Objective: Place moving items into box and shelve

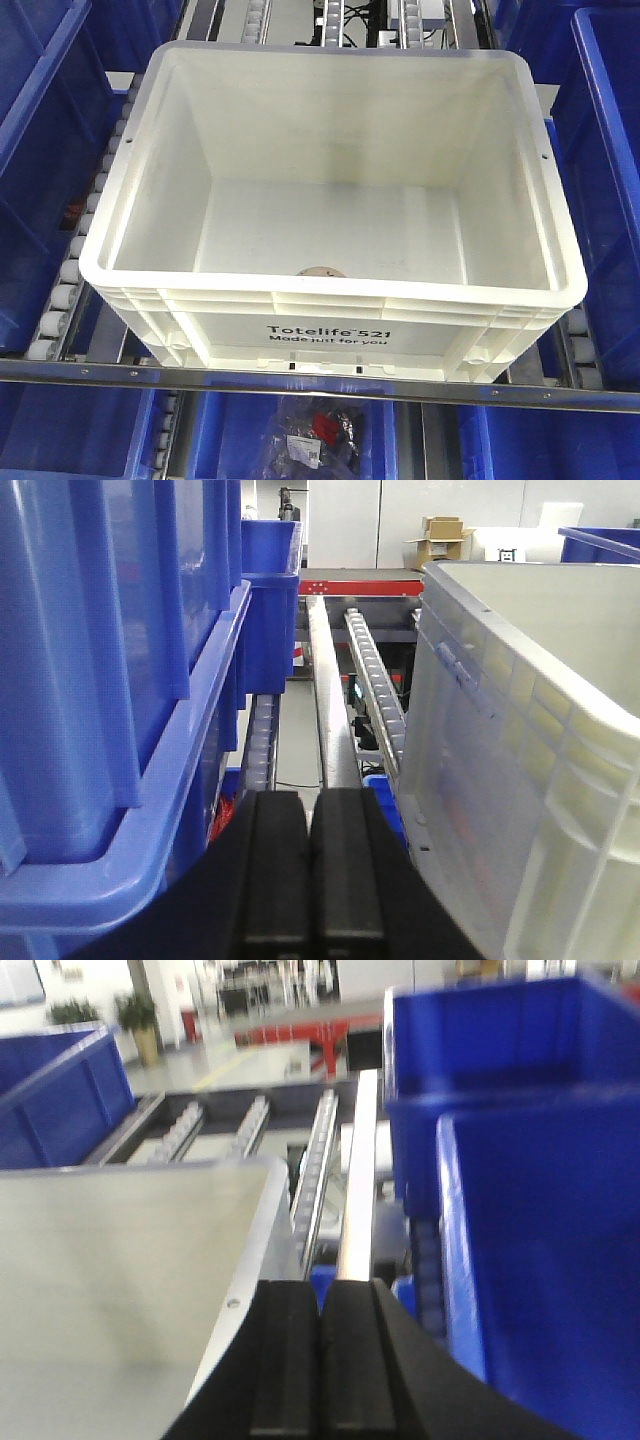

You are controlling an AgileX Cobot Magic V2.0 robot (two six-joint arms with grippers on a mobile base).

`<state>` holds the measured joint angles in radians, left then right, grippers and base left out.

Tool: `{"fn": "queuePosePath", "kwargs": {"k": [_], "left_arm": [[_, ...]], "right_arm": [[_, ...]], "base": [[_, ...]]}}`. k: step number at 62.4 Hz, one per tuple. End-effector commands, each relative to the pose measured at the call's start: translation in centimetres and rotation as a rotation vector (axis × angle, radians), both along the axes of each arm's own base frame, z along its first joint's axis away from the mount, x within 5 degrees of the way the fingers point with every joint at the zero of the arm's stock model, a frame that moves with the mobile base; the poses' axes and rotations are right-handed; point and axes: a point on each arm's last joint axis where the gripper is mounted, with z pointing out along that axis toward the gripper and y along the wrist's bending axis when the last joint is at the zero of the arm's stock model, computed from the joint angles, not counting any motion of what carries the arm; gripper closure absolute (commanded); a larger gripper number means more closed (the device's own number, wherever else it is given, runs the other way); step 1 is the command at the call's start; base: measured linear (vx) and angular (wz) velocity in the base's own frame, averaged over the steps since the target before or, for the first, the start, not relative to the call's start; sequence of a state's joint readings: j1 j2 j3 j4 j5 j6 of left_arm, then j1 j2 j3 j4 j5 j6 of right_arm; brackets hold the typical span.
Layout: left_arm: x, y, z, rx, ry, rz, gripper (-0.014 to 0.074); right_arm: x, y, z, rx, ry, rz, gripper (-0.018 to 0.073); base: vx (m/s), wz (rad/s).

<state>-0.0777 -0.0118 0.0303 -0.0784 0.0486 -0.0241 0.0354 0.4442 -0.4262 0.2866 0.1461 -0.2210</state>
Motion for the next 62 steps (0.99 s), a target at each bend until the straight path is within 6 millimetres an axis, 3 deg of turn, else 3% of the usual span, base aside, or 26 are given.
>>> {"fn": "queuePosePath", "kwargs": {"k": [1, 16, 38, 62], "left_arm": [[0.0, 0.1, 0.1, -0.019, -0.072, 0.004, 0.0603], [0.0, 0.1, 0.1, -0.019, -0.072, 0.004, 0.0603], [0.0, 0.1, 0.1, -0.019, -0.071, 0.004, 0.0603], [0.0, 0.1, 0.1, -0.019, -0.071, 0.004, 0.0603]], "right_arm": [[-1.8, -0.4, 0.9, -0.084, -0.159, -0.035, 0.0575], [-4.5, -1.3, -2.8, -0.111, -0.211, -0.183, 0.0571], [-4.6, -1.5, -11.0, 0.039, -0.155, -0.216, 0.0568], [-4.6, -1.5, -11.0, -0.050, -0.143, -0.214, 0.0568]], "base": [[0.00, 0.00], [0.00, 0.00], [0.00, 0.00], [0.00, 0.00]]}}
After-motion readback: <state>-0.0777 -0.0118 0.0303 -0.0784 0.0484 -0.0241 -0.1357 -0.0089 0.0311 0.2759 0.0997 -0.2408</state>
